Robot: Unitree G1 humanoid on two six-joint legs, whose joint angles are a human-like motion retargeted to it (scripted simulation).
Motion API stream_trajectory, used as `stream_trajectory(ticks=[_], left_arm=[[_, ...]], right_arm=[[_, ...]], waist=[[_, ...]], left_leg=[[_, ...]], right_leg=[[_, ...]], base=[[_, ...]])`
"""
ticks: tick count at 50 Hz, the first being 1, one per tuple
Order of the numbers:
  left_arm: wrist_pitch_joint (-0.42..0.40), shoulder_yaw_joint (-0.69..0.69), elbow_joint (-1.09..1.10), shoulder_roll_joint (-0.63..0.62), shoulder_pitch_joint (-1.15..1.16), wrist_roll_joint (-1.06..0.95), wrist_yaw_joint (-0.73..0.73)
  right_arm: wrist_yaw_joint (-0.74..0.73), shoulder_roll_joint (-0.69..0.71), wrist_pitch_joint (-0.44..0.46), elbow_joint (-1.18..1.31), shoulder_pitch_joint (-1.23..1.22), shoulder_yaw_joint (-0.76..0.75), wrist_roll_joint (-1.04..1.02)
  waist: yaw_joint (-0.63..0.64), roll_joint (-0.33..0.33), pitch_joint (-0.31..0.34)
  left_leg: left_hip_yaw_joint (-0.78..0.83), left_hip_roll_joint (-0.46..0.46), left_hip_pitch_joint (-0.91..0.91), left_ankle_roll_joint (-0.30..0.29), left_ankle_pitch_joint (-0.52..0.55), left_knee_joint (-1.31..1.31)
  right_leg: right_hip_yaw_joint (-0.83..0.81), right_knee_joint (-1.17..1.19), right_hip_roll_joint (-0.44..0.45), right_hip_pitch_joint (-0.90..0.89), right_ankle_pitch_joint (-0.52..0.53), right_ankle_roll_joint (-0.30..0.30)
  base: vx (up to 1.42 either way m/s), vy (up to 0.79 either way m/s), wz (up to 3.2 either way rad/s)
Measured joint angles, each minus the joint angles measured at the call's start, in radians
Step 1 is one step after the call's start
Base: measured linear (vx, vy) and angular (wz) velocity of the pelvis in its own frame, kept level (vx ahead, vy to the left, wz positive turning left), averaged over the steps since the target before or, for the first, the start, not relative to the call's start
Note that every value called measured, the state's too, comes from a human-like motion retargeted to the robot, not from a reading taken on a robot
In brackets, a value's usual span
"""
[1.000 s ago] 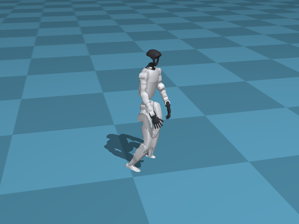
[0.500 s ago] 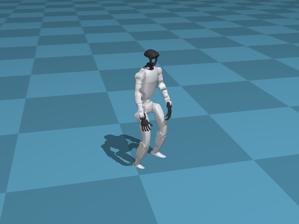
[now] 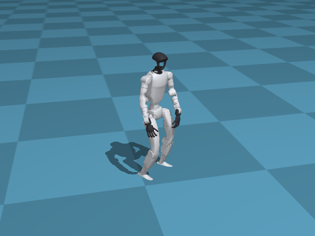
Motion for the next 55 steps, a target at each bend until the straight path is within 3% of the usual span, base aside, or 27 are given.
stream_trajectory(ticks=[17,25,33,40,45,55], left_arm=[[-0.047,-0.072,-0.115,0.119,-0.024,-0.021,0.014],[-0.067,-0.145,-0.240,0.148,-0.068,-0.061,-0.031],[-0.081,-0.247,-0.384,0.187,-0.145,-0.114,-0.109],[-0.102,-0.318,-0.566,0.243,-0.193,-0.186,-0.160],[-0.108,-0.293,-0.660,0.333,-0.170,-0.251,-0.169],[-0.118,-0.175,-0.699,0.473,-0.030,-0.309,-0.167]], right_arm=[[-0.021,0.010,-0.004,-0.019,-0.065,0.051,0.005],[-0.024,-0.018,0.003,0.002,-0.129,0.061,0.054],[-0.023,-0.068,0.014,-0.023,-0.184,0.054,0.161],[-0.025,-0.127,0.015,-0.097,-0.197,0.042,0.269],[-0.025,-0.175,0.009,-0.200,-0.173,0.027,0.312],[-0.007,-0.238,0.002,-0.362,-0.086,0.026,0.298]], waist=[[-0.024,-0.025,0.051],[-0.029,0.022,0.086],[-0.052,0.091,0.109],[-0.068,0.175,0.149],[-0.084,0.221,0.175],[-0.107,0.232,0.190]], left_leg=[[0.001,-0.014,-0.093,-0.022,0.027,0.063],[0.009,0.029,-0.215,-0.047,0.000,0.196],[0.060,0.086,-0.304,-0.036,-0.122,0.339],[0.065,0.193,-0.366,-0.072,-0.209,0.561],[0.060,0.309,-0.380,-0.097,-0.233,0.664],[0.030,0.476,-0.389,-0.145,-0.229,0.662]], right_leg=[[0.013,0.133,-0.029,-0.122,-0.027,0.006],[-0.007,0.199,-0.014,-0.214,-0.019,-0.004],[-0.017,0.261,-0.014,-0.319,-0.003,-0.012],[-0.004,0.296,0.026,-0.390,0.017,-0.018],[0.009,0.319,0.048,-0.425,0.027,-0.014],[0.000,0.357,-0.005,-0.424,0.019,0.033]], base=[[-0.08,-0.06,0.04],[-0.14,-0.07,0.09],[-0.13,0.01,0.10],[-0.09,0.11,-0.06],[-0.06,0.16,-0.05],[-0.02,0.22,0.20]])
